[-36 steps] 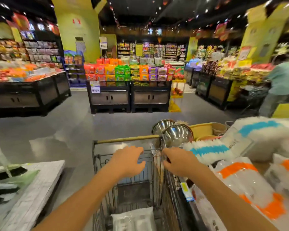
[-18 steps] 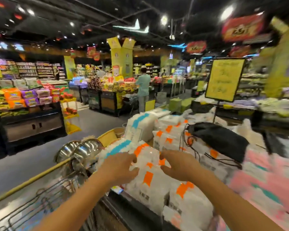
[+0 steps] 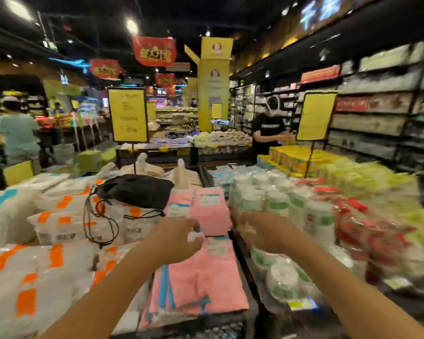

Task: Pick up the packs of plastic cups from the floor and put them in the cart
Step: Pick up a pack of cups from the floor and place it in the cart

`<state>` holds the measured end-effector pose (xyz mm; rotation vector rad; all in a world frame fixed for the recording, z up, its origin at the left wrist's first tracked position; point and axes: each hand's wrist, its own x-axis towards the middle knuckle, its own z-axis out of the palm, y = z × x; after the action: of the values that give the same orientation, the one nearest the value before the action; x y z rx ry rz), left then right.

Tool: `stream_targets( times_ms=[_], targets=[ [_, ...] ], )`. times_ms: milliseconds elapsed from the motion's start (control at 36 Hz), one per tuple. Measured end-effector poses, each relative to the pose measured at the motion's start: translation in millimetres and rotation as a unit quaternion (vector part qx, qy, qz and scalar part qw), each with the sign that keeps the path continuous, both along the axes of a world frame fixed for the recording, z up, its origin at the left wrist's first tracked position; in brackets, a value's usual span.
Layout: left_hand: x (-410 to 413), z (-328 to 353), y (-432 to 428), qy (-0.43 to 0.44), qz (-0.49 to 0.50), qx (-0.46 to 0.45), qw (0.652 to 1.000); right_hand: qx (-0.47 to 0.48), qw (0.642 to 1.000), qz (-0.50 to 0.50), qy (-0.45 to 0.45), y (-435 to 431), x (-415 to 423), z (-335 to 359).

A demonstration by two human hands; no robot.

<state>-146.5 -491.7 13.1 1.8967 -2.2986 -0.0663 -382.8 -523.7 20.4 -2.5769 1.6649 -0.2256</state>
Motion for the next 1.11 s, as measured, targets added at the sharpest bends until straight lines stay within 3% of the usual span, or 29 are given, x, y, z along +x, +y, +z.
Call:
stream_targets(
  times_ms=[250,639,889,1111],
  targets=[
    [-217.2,1.3,-10.9,0.068,-0.177,0.032,0.981,0.013,0.986,-0.168,0.016,61.5,-218.3,-11.1],
    [-502.6,-38.7,15.3,0.032,-0.408,0.054,0.911,0.057,0.924,-0.377,-0.022,195.3,-461.8,-46.5],
    [-636.7,-68.8,30.6,-0.010,-0.542,0.098,0.834,0.053,0.851,-0.516,-0.082,266.1,-539.6,-77.2],
    [-736.6,-113.3,63.4,-0.018,-0.648,0.131,0.750,0.061,0.748,-0.657,-0.071,319.5,-573.4,-109.9]
  ],
)
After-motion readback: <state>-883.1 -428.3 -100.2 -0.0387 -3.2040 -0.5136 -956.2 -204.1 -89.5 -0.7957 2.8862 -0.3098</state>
